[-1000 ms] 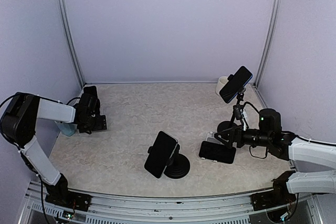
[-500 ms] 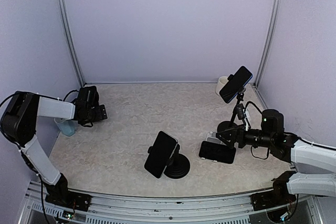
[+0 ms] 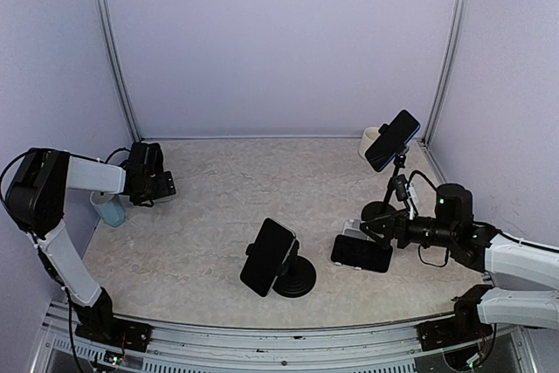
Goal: Remove the phone from the phone stand
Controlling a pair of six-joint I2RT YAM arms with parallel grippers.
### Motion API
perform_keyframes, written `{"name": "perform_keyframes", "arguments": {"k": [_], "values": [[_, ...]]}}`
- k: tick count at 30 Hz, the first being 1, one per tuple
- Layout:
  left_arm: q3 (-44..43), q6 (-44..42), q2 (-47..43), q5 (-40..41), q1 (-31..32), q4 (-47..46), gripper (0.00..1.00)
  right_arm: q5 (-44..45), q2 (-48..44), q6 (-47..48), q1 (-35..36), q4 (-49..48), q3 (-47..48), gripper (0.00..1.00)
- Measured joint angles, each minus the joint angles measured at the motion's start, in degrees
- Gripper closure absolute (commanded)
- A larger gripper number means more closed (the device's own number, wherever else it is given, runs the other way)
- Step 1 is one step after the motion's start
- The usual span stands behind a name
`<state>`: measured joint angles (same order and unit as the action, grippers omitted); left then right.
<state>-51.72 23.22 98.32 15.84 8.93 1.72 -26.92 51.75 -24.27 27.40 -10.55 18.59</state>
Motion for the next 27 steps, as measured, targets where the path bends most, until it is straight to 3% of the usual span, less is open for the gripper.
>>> {"name": "perform_keyframes", "arguments": {"k": [13,27], "values": [[-0.09,-7.63,0.00,-0.52,-1.09,-1.31,0.12,0.17,-0.17,0.00,-0.02,0.39,-0.42,0.08],[-0.09,-10.14,0.24,-1.42,-1.64,-1.31,0.29,0.24,-0.22,0.00,0.00,0.46,-0.39,0.09]]}}
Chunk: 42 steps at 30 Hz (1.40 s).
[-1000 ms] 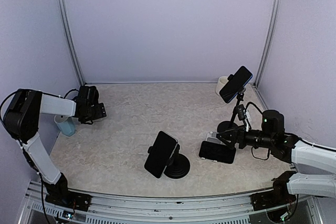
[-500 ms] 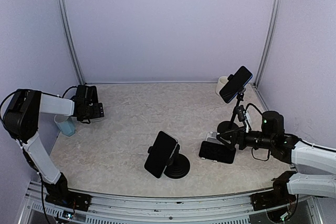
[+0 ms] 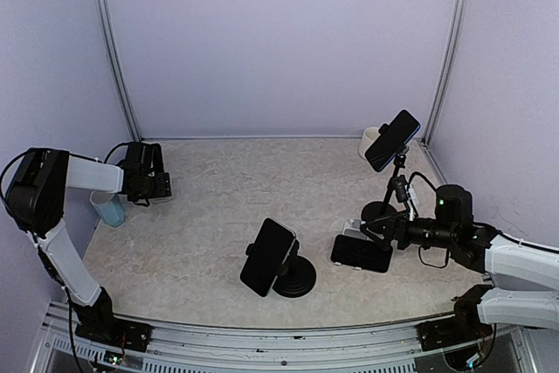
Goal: Remove the phone from the phone stand
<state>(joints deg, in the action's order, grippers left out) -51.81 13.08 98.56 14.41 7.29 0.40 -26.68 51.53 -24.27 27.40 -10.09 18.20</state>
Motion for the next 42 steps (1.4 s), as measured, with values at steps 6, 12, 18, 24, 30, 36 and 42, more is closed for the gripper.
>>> {"name": "perform_keyframes", "arguments": {"k": [6,12,18,24,30,36,42], "values": [[-0.15,-0.50,0.35,-0.28,-0.11,-0.17,0.38,0.02,0.00,0.42,0.00,0.07,0.00,0.09],[-2.40,-1.36,2.45,-1.07,-0.35,0.39,0.45,0.02,0.81,0.79,0.00,0.07,0.07,0.09],[-5.73,-2.29,4.66,-1.84,-0.50,1.40,0.47,0.20,0.94,1.05,0.00,0.11,0.07,0.09],[-9.46,-3.78,7.39,-3.48,-0.44,1.99,0.48,0.61,1.07,1.38,0.00,0.33,0.09,0.09],[-10.78,-4.59,8.68,-4.90,-0.39,1.79,0.47,1.03,1.07,1.97,0.00,0.83,0.72,0.09],[-5.42,-4.59,5.66,-6.03,-0.09,-1.25,0.37,1.05,1.07,2.12,0.00,0.85,0.76,0.09],[-2.69,-4.66,3.41,-7.17,0.24,-1.57,0.04,1.01,1.36,2.16,0.00,0.83,0.76,0.08]]}}
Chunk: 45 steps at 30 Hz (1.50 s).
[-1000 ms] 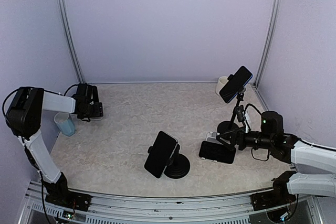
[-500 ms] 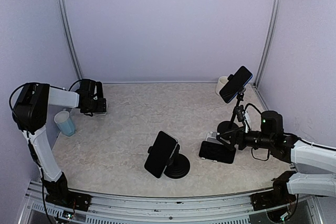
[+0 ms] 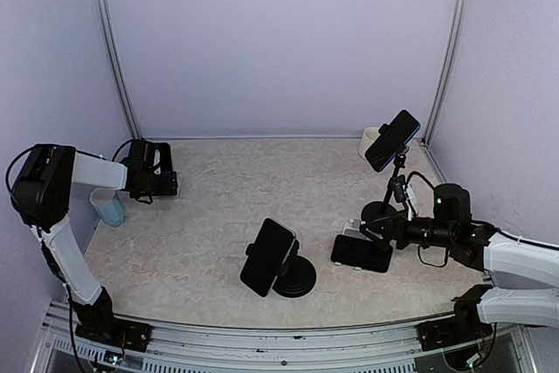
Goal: Remove the phone from the phone stand
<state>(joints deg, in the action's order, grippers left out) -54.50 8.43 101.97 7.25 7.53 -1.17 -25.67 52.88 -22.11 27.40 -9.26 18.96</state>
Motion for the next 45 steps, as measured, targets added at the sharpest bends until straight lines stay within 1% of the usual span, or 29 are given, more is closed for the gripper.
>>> {"name": "perform_keyframes", "arguments": {"k": [1,8,13,22,29,39,45], "values": [[0.02,-0.11,-0.02,-0.04,0.00,-0.02,0.01,0.00,0.13,0.00,0.00,-0.02,0.00,0.08],[3.21,0.44,-2.54,-3.87,0.33,0.85,0.01,0.00,0.11,0.02,0.00,0.00,0.00,0.08],[3.21,0.96,-6.45,-4.15,0.33,0.48,0.01,0.00,0.02,0.00,0.00,-0.02,0.00,0.08],[-1.75,2.36,-6.86,-1.05,0.33,0.28,0.01,0.02,-0.09,-0.02,0.00,-0.02,0.00,0.08],[-4.28,3.13,-4.96,1.01,0.13,-0.15,0.01,0.09,-0.42,-0.02,0.00,-0.02,0.00,0.08],[-4.31,3.32,-3.02,0.42,-0.87,-1.01,0.11,0.35,-0.52,-0.02,0.00,-0.02,0.00,0.08],[-4.31,3.06,-3.02,-0.42,-1.16,-1.73,0.20,0.44,-0.50,-0.02,0.00,-0.04,0.00,0.08]]}}
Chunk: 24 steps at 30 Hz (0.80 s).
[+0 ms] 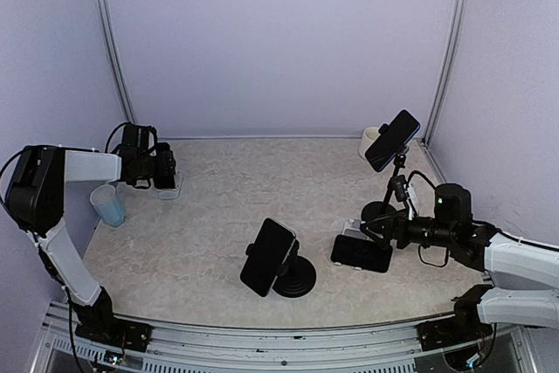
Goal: Remove the phone from the phone stand
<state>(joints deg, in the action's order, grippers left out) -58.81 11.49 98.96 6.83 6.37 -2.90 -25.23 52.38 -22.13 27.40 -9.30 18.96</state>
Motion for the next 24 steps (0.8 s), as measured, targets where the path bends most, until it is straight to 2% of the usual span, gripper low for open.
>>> {"name": "perform_keyframes", "arguments": {"k": [8,24], "values": [[0.00,-0.17,-0.09,-0.55,-0.31,-0.09,0.32,0.04,0.00,0.00,0.00,0.00,0.00,0.08],[-1.29,-0.39,-5.66,-0.87,-0.35,4.83,0.40,0.00,0.00,-0.07,0.00,-0.04,-0.02,0.08]]}}
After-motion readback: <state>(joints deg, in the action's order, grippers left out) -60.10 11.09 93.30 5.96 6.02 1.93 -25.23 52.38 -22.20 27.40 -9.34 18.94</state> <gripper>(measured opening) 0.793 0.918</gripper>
